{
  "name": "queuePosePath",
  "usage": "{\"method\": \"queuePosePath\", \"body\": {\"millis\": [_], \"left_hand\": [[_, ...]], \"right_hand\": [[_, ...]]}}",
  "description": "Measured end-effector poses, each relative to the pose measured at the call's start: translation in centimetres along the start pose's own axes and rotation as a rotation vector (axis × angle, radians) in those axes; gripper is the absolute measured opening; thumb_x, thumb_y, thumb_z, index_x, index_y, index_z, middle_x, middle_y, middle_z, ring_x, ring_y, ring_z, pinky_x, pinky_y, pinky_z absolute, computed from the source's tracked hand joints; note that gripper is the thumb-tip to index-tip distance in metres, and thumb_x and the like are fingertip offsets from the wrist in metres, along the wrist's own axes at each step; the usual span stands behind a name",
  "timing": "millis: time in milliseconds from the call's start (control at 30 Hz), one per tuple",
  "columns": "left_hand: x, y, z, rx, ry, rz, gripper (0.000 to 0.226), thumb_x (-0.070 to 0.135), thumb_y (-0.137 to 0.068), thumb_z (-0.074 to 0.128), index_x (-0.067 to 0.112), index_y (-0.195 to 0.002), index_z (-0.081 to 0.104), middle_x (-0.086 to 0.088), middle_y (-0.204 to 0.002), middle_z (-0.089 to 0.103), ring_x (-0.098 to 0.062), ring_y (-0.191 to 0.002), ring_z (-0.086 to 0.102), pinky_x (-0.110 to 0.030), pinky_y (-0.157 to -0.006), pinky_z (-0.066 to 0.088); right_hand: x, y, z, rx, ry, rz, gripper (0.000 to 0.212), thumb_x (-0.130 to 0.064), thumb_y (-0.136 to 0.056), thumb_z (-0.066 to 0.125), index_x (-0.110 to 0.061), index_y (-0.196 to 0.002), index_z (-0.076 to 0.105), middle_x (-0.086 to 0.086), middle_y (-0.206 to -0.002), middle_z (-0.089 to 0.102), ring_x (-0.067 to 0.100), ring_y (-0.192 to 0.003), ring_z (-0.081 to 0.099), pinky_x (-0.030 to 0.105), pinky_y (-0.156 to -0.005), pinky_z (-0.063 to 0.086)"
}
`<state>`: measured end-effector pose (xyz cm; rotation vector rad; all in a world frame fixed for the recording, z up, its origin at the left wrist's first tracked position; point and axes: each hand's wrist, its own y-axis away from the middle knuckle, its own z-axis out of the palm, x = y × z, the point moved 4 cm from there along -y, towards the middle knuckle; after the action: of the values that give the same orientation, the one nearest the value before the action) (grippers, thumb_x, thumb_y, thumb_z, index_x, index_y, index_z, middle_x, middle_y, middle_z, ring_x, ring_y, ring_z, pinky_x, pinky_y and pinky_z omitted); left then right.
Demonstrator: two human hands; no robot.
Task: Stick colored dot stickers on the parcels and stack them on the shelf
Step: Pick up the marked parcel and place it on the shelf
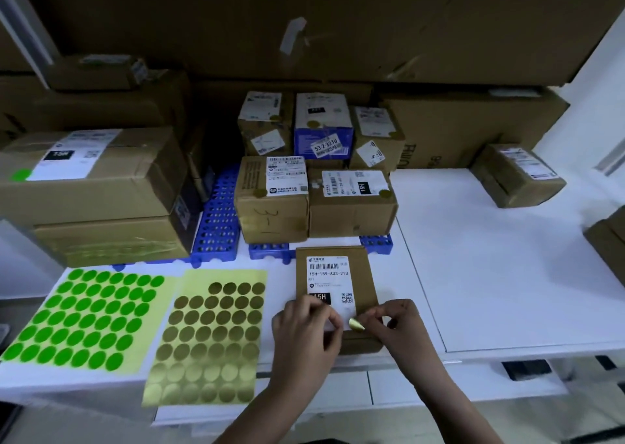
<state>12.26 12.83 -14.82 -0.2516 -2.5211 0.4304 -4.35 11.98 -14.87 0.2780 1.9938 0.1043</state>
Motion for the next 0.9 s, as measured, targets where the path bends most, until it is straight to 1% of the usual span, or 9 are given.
{"method": "queuePosePath", "body": {"millis": [100, 167, 267, 367, 533, 600, 700, 800, 900], "left_hand": [[-0.1, 0.0, 0.4, -0.020, -0.020, -0.013, 0.022, 0.030, -0.067, 0.073, 0.034, -0.074, 0.053, 0.012, -0.087, 0.049, -0.015, -0.084, 0.055, -0.029, -0.071, 0.033], [0.0, -0.1, 0.4, -0.011, -0.039, -0.024, 0.024, 0.030, -0.065, 0.076, 0.034, -0.073, 0.054, 0.012, -0.086, 0.050, -0.015, -0.083, 0.054, -0.029, -0.070, 0.032], [0.0, -0.3, 0.3, 0.024, -0.063, -0.029, 0.009, 0.038, -0.071, 0.062, 0.033, -0.073, 0.054, 0.012, -0.084, 0.050, -0.014, -0.082, 0.054, -0.028, -0.069, 0.033], [0.3, -0.3, 0.4, 0.024, -0.107, -0.049, 0.015, 0.045, -0.075, 0.045, 0.033, -0.074, 0.055, 0.012, -0.084, 0.050, -0.014, -0.082, 0.053, -0.028, -0.069, 0.032], [0.5, -0.3, 0.7, 0.045, -0.140, -0.048, 0.021, 0.052, -0.073, 0.048, 0.032, -0.076, 0.053, 0.011, -0.085, 0.049, -0.014, -0.083, 0.048, -0.028, -0.069, 0.027], [0.5, -0.2, 0.9, 0.047, -0.149, -0.042, 0.022, 0.052, -0.071, 0.049, 0.031, -0.077, 0.052, 0.011, -0.086, 0.048, -0.014, -0.084, 0.046, -0.028, -0.070, 0.024], [0.6, -0.2, 0.9, 0.051, -0.158, -0.026, 0.023, 0.052, -0.071, 0.049, 0.031, -0.077, 0.051, 0.011, -0.086, 0.047, -0.014, -0.084, 0.046, -0.027, -0.071, 0.026], [0.7, -0.2, 0.8, 0.045, -0.165, -0.006, 0.023, 0.052, -0.071, 0.048, 0.031, -0.078, 0.050, 0.010, -0.086, 0.048, -0.014, -0.084, 0.047, -0.027, -0.072, 0.029], [0.5, -0.2, 0.9, 0.027, -0.150, -0.010, 0.024, 0.054, -0.073, 0.049, 0.031, -0.079, 0.050, 0.011, -0.087, 0.047, -0.013, -0.084, 0.047, -0.027, -0.073, 0.028]], "right_hand": [[-0.1, 0.3, -0.1, 0.018, 0.019, -0.053, 0.013, -0.008, -0.074, 0.078, -0.020, -0.072, 0.075, 0.001, -0.094, 0.055, -0.008, -0.090, 0.047, 0.008, -0.070, 0.038], [-0.2, 0.5, -0.1, 0.029, 0.017, -0.073, 0.019, -0.005, -0.074, 0.077, -0.022, -0.070, 0.073, 0.000, -0.093, 0.052, -0.004, -0.090, 0.048, 0.008, -0.071, 0.038], [-0.3, 0.6, 0.1, 0.062, 0.003, -0.098, 0.027, -0.002, -0.073, 0.077, -0.027, -0.066, 0.069, -0.001, -0.091, 0.049, 0.005, -0.091, 0.051, 0.007, -0.073, 0.039], [-0.3, 0.5, 0.3, 0.093, 0.054, -0.146, 0.032, -0.003, -0.072, 0.078, -0.032, -0.065, 0.067, -0.002, -0.091, 0.048, 0.008, -0.090, 0.053, 0.007, -0.075, 0.040], [0.3, 0.4, 0.5, 0.129, 0.084, -0.187, 0.038, -0.004, -0.074, 0.077, -0.038, -0.065, 0.063, -0.004, -0.091, 0.046, 0.011, -0.091, 0.053, 0.009, -0.075, 0.040], [0.5, 0.4, 0.6, 0.158, 0.103, -0.218, 0.042, -0.003, -0.073, 0.077, -0.041, -0.065, 0.061, -0.004, -0.090, 0.046, 0.014, -0.093, 0.053, 0.013, -0.076, 0.040], [0.8, 0.5, 0.7, 0.225, 0.143, -0.281, 0.048, -0.003, -0.070, 0.080, -0.045, -0.066, 0.056, -0.003, -0.090, 0.048, 0.017, -0.096, 0.051, 0.031, -0.082, 0.046], [1.0, 0.7, 0.8, 0.290, 0.169, -0.349, 0.040, -0.004, -0.066, 0.083, -0.038, -0.068, 0.062, -0.001, -0.093, 0.050, 0.020, -0.095, 0.051, 0.041, -0.083, 0.048], [1.6, 0.6, 1.1, 0.276, 0.144, -0.310, 0.031, -0.017, -0.066, 0.083, -0.027, -0.091, 0.067, -0.006, -0.109, 0.047, 0.018, -0.106, 0.047, 0.040, -0.089, 0.044]]}}
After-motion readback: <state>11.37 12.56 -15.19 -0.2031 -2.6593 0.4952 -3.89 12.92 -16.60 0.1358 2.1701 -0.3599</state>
